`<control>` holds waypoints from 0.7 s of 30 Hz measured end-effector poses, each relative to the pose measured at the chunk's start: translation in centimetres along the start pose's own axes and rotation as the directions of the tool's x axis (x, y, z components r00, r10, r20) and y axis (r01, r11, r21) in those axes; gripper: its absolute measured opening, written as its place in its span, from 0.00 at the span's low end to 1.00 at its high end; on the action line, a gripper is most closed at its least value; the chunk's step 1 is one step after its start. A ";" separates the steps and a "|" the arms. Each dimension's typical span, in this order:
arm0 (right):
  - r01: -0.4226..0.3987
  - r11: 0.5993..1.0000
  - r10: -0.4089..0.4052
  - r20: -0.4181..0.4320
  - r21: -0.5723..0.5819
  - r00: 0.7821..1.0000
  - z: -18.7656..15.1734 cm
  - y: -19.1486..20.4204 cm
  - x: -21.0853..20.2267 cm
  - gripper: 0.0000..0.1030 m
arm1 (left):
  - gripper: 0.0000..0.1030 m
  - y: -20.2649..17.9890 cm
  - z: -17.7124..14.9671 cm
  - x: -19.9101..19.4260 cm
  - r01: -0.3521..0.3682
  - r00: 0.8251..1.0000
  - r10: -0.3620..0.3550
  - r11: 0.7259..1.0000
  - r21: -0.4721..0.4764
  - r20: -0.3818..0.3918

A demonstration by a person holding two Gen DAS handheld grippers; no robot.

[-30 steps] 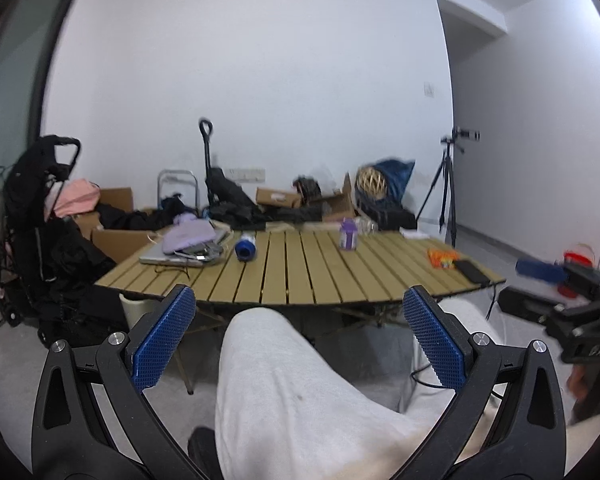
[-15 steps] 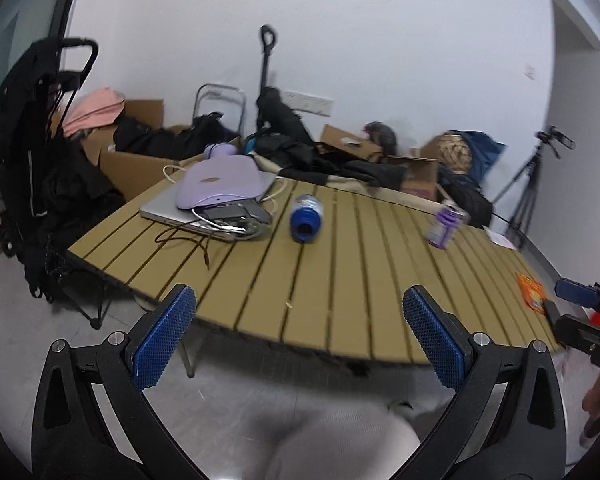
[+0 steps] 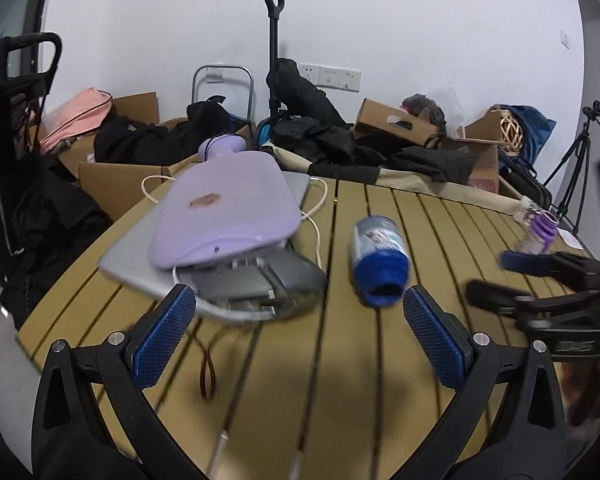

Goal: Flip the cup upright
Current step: 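Reach the right gripper to the lying blue-capped bottle and close on it, then lift the blue bottle with the right gripper toward the left gripper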

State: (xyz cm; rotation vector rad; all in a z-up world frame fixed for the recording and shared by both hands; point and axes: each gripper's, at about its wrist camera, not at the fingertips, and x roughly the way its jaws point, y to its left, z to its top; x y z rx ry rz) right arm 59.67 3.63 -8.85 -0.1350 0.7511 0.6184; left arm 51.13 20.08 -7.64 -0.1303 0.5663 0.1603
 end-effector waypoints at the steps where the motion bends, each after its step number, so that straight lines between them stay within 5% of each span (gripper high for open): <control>1: 0.004 1.000 -0.003 -0.006 0.023 1.000 0.7 -0.1 1.7 0.84 | 1.00 0.3 0.4 0.5 -0.007 1.000 0.007 1.000 -0.002 0.006; 7: 0.045 0.989 -0.033 -0.087 0.139 0.996 2.6 -1.3 9.6 0.83 | 1.00 2.0 1.7 3.0 -0.037 0.999 0.037 0.998 -0.042 0.004; 10: -0.026 0.984 0.044 -0.101 0.175 0.994 1.8 -2.2 9.9 0.68 | 1.00 1.6 1.9 3.9 -0.024 1.000 0.024 0.999 -0.032 -0.011; 15: -0.103 0.991 0.111 -0.086 0.086 0.990 0.2 -3.8 5.5 0.68 | 1.00 -2.0 2.5 4.5 0.054 0.998 -0.054 0.998 0.010 -0.030; 21: -0.128 0.963 0.094 -0.149 -0.239 0.984 -5.5 -3.4 -1.0 0.68 | 0.99 -8.4 2.0 5.7 0.180 0.980 -0.175 0.983 0.044 -0.097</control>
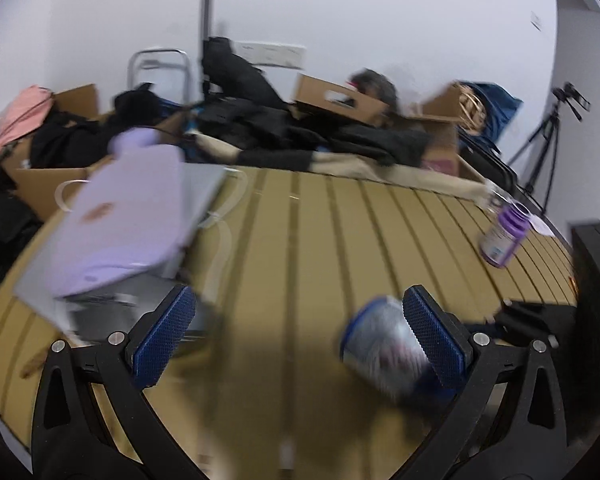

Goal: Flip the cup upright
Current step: 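Lift the blue bottle with the right gripper toward the left gripper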

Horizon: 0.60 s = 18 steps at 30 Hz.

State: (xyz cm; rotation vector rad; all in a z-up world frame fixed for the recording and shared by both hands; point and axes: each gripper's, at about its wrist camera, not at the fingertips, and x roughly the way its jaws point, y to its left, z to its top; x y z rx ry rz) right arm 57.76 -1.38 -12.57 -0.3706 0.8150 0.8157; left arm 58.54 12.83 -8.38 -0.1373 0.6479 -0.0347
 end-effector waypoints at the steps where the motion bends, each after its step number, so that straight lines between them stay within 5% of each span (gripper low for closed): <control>1: 0.006 1.000 -0.006 -0.002 -0.016 1.000 -0.8 0.0 -0.5 0.68 | 0.99 -1.0 -0.1 0.6 0.015 1.000 -0.015 1.000 0.008 -0.016; 4: -0.033 0.999 0.033 0.005 -0.007 0.999 -2.8 -0.6 -1.6 0.68 | 0.88 -3.9 -0.6 2.5 0.083 0.994 -0.080 0.996 0.031 -0.080; 8: -0.062 0.998 0.060 0.053 0.030 0.997 -4.3 -1.1 -2.5 0.68 | 0.43 -6.4 -1.7 4.9 0.087 0.979 -0.069 0.992 0.088 -0.190; 9: -0.068 0.997 0.066 0.067 0.038 0.996 -4.7 -1.3 -2.8 0.68 | 0.40 -6.6 -1.8 5.0 0.080 0.980 -0.060 0.992 0.100 -0.192; 14: -0.005 0.983 -0.024 0.155 0.185 0.988 -6.0 -3.8 -4.3 0.69 | 0.37 -6.4 -2.1 4.3 -0.009 0.978 0.033 0.993 0.116 -0.207; 18: -0.050 0.967 0.001 0.192 0.251 0.981 -6.0 -4.9 -5.1 0.69 | 0.55 -6.4 -2.2 3.1 -0.042 0.979 0.067 0.991 0.128 -0.190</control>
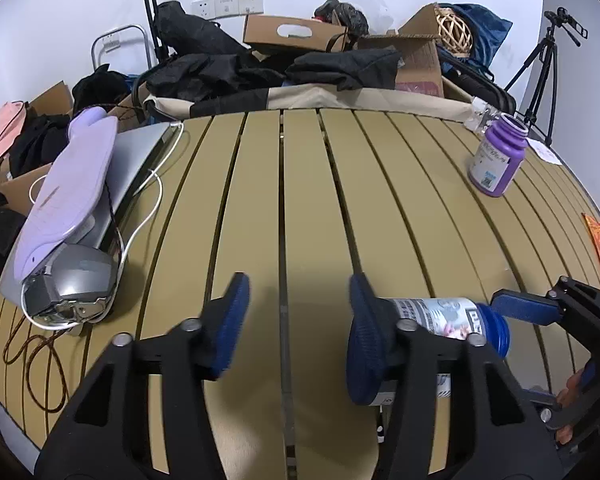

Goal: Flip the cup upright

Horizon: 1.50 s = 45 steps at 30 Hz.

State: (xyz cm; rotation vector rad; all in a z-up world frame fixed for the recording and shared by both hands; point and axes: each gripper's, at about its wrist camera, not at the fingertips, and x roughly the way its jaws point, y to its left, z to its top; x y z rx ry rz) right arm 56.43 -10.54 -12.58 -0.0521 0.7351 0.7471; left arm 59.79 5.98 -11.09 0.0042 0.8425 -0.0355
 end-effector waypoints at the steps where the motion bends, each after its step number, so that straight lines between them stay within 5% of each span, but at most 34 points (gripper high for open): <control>1: 0.016 1.000 -0.016 0.006 -0.006 1.000 0.0 0.0 -0.1 0.69 | 0.59 0.0 0.1 -0.3 -0.002 1.000 0.002 1.000 0.001 -0.002; 3: 0.042 0.999 -0.041 0.008 -0.002 0.999 -0.2 -0.3 -0.4 0.69 | 0.77 0.0 0.6 -1.4 0.001 1.000 -0.001 1.000 0.017 0.006; 8: 0.123 0.990 -0.122 -0.008 0.069 0.992 -1.2 -3.9 -2.2 0.70 | 0.93 -2.8 1.3 -3.4 -0.002 1.000 -0.005 0.970 0.243 0.028; 11: 0.116 0.984 -0.120 0.021 0.134 0.993 -1.3 -5.9 -3.6 0.70 | 0.94 -5.7 0.9 -3.1 0.031 0.999 -0.043 0.908 0.417 0.019; 16: 0.139 0.976 -0.142 0.004 0.165 0.990 -1.5 -6.8 -3.6 0.70 | 0.94 -9.1 -0.3 -0.1 0.116 0.993 -0.091 0.742 0.661 -0.073; 20: 0.151 0.980 -0.150 -0.013 0.127 0.989 -1.4 -6.4 -3.0 0.70 | 0.94 -9.4 -0.6 3.2 0.117 0.989 -0.017 0.707 0.698 -0.148; 22: 0.150 0.981 -0.150 -0.016 0.123 0.989 -1.5 -6.4 -2.9 0.70 | 0.91 -9.3 -0.6 4.1 0.113 0.987 0.002 0.712 0.693 -0.162; 27: 0.149 0.982 -0.147 -0.027 0.114 0.989 -1.5 -6.9 -2.4 0.70 | 0.58 -8.5 -0.6 5.2 0.136 0.982 -0.011 0.730 0.670 -0.188; 35: 0.162 0.978 -0.158 -0.040 0.134 0.987 -0.6 -8.1 -2.4 0.70 | 0.58 -7.1 1.5 6.0 0.124 0.989 -0.056 0.816 0.564 -0.137; 41: 0.042 0.978 -0.045 0.013 0.203 0.999 4.2 -9.9 -3.2 0.72 | 0.58 -5.7 5.8 5.4 0.099 0.993 -0.117 0.903 0.418 0.018; 45: -0.080 0.977 0.068 0.068 0.196 0.995 10.2 -10.5 -2.6 0.72 | 0.58 -4.5 8.4 3.4 0.052 0.970 -0.125 0.945 0.324 0.209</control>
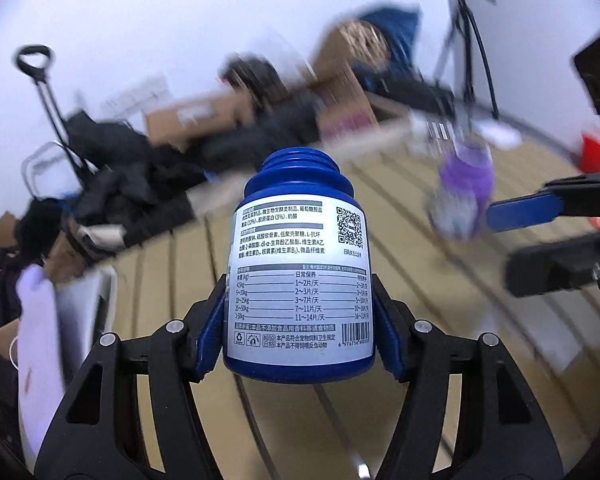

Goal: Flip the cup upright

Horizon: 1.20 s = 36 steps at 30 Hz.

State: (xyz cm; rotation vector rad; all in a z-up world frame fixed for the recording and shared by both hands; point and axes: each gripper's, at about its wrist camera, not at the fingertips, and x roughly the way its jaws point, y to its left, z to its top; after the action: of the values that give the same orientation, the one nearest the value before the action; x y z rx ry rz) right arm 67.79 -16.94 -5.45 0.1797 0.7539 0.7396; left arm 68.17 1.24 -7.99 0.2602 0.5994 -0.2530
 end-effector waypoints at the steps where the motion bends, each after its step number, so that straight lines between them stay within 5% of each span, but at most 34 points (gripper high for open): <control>1: -0.034 0.999 0.034 0.003 0.000 0.999 1.5 0.2 0.4 0.72 | 0.58 0.2 0.4 -0.4 -0.005 0.999 0.006 1.000 -0.017 0.036; 7: -0.225 0.974 0.226 -0.054 0.036 0.973 8.2 0.5 4.0 0.73 | 0.58 1.1 1.3 -2.3 -0.053 0.960 0.079 0.993 -0.102 0.268; 11: -0.317 0.943 0.327 -0.117 0.096 0.938 9.6 0.4 6.4 0.73 | 0.58 1.7 1.6 -2.1 -0.025 0.944 0.065 0.992 -0.125 0.323; 16: -0.350 0.930 0.364 -0.146 0.114 0.920 9.8 0.7 8.3 0.72 | 0.58 1.6 1.7 -2.0 -0.013 0.934 0.048 0.995 -0.102 0.354; 17: -0.357 0.927 0.371 -0.138 0.114 0.918 9.9 0.6 8.4 0.66 | 0.58 1.6 1.7 -2.0 -0.011 0.935 0.046 0.995 -0.102 0.350; 22: -0.283 0.959 0.283 -0.122 0.016 0.951 10.3 1.4 8.3 0.66 | 0.60 2.4 1.9 -1.2 0.014 0.941 0.026 0.993 -0.116 0.336; 25: -0.134 0.972 0.120 -0.087 -0.193 0.989 10.2 3.0 7.7 0.66 | 0.67 3.6 2.2 -0.5 0.141 0.948 -0.092 0.979 -0.145 0.303; 30: 0.011 0.860 -0.007 0.011 -0.509 1.000 8.8 5.4 7.5 0.66 | 0.60 5.7 2.9 1.6 0.339 0.921 -0.276 0.916 -0.216 0.276; 36: 0.010 0.799 0.021 0.044 -0.601 0.999 8.7 4.4 7.6 0.66 | 0.59 4.9 3.4 2.7 0.280 0.931 -0.218 0.941 -0.190 0.294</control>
State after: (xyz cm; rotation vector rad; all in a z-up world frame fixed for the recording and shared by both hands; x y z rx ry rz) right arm 75.06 -7.73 -1.62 -0.3821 0.4376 0.9441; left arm 73.60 4.32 -6.05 -0.0770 0.3854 -0.4554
